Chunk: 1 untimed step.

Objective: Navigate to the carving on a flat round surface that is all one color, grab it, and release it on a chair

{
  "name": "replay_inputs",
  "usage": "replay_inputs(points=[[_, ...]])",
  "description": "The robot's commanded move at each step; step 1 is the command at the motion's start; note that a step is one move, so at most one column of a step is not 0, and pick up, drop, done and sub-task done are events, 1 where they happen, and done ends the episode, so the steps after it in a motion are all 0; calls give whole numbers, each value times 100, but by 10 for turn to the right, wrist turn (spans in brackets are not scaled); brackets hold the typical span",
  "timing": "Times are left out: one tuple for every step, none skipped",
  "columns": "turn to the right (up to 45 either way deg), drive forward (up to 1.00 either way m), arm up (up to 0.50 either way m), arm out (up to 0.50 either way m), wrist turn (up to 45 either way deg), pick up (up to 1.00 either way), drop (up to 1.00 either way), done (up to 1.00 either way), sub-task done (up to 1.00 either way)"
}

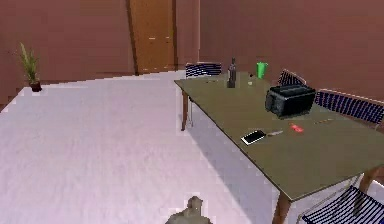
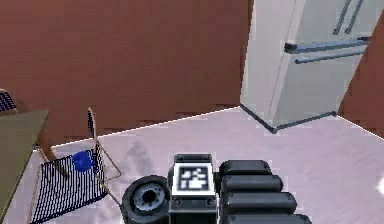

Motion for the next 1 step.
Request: replay_inputs(points=[[450,0,0,0,0,0,0,0,0]])
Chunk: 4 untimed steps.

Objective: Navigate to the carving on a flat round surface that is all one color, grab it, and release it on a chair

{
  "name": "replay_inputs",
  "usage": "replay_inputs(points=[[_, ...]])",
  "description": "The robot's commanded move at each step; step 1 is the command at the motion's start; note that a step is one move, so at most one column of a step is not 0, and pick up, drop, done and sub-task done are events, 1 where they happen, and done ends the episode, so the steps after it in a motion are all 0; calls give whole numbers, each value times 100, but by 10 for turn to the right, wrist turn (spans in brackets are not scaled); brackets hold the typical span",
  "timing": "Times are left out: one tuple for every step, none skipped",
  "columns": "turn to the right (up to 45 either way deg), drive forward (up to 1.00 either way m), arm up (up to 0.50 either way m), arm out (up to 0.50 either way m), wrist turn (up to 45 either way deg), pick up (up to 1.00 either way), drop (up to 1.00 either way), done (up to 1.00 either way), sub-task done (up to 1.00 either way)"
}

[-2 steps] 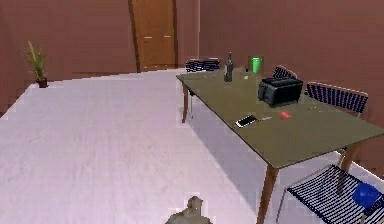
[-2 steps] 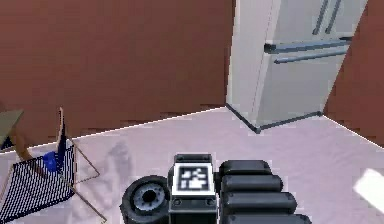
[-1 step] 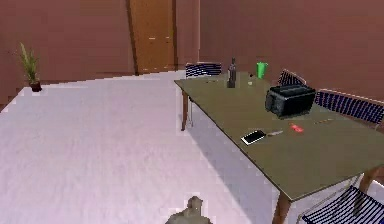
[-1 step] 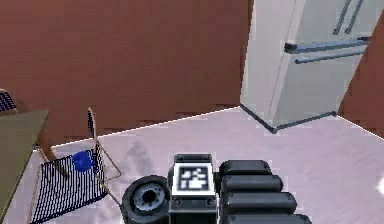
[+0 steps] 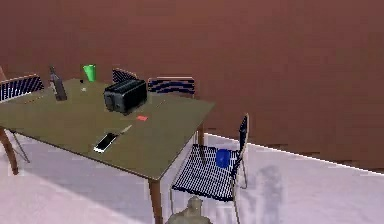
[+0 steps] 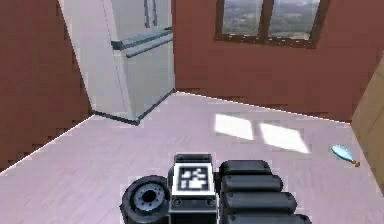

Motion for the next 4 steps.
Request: replay_inputs(points=[[390,0,0,0,0,0,0,0,0],[0,30,0,0,0,0,0,0,0],[360,0,0,0,0,0,0,0,0],[30,0,0,0,0,0,0,0,0]])
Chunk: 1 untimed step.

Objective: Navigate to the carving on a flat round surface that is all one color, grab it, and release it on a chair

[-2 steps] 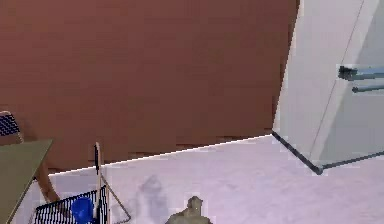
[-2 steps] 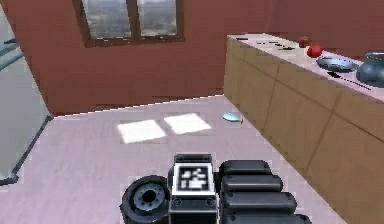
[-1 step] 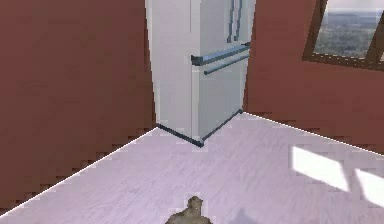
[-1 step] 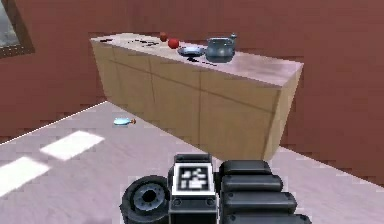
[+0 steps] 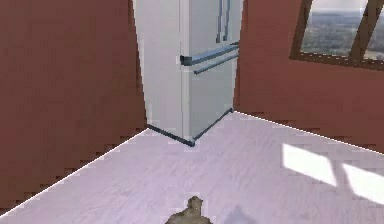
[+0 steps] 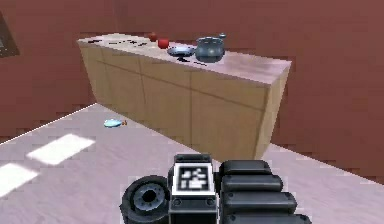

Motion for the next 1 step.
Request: replay_inputs(points=[[-450,0,0,0,0,0,0,0,0]])
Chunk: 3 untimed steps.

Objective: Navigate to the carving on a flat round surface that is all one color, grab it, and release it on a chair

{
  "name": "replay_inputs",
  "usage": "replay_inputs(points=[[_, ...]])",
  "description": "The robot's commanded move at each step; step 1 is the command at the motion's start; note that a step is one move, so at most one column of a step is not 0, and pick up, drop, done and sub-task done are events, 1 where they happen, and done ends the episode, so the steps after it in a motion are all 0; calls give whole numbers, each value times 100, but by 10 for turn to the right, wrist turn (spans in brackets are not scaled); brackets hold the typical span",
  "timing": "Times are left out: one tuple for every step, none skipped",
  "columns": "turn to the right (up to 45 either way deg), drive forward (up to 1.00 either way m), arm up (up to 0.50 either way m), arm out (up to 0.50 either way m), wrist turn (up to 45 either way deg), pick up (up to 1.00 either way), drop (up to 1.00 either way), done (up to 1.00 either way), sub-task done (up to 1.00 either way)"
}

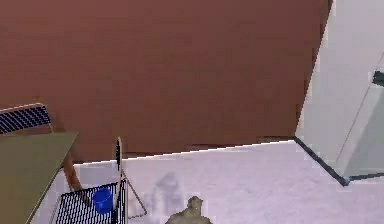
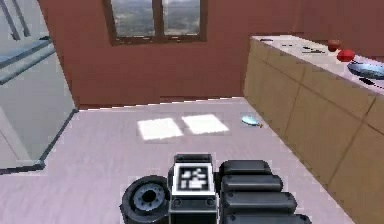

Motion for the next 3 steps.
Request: replay_inputs(points=[[450,0,0,0,0,0,0,0,0],[30,0,0,0,0,0,0,0,0],[-450,0,0,0,0,0,0,0,0]])
